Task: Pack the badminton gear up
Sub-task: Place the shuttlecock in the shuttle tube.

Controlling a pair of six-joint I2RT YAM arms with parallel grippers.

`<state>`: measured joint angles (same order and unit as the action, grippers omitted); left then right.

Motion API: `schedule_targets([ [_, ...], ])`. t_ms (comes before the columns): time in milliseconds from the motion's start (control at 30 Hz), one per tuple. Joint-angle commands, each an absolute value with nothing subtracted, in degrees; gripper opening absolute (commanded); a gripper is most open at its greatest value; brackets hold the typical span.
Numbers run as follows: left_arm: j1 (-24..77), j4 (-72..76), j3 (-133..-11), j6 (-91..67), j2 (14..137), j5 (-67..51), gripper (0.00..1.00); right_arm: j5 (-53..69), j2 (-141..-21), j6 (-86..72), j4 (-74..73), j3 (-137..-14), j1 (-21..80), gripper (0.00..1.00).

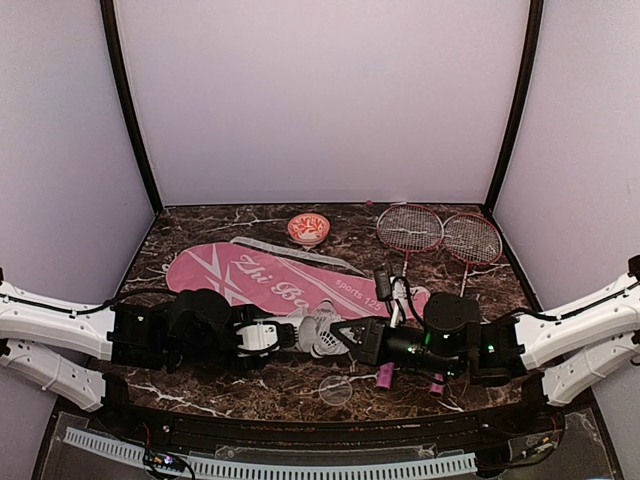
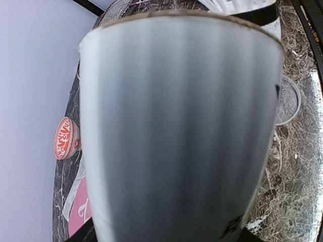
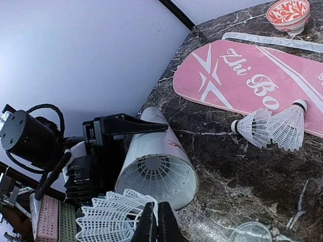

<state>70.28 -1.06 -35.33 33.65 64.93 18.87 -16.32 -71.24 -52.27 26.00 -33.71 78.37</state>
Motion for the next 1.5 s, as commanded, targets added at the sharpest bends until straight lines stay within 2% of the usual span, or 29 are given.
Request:
schedule_targets([
  [0, 70.22, -0.48, -36.8, 32.12, 64.6, 18.19, 0.64, -17.98, -72.58, -51.37, 31.64, -36.31, 79.51, 0.0],
  [400, 70.22, -0.44, -36.82, 32.15, 64.62, 17.8, 0.64, -22.12, -70.37, -48.33, 30.62, -36.43, 79.54, 0.0],
  [767, 70.2, -0.44, -36.74, 32.25, 64.25, 17.95, 0.64, -21.08, -77.28, -49.61, 36.21, -36.25, 79.76, 0.0],
  [1467, 70.22, -0.18, -36.65, 32.26, 64.6, 17.69, 0.64, -21.03, -85.52, -52.12, 33.7, -38.15, 83.22, 0.0],
])
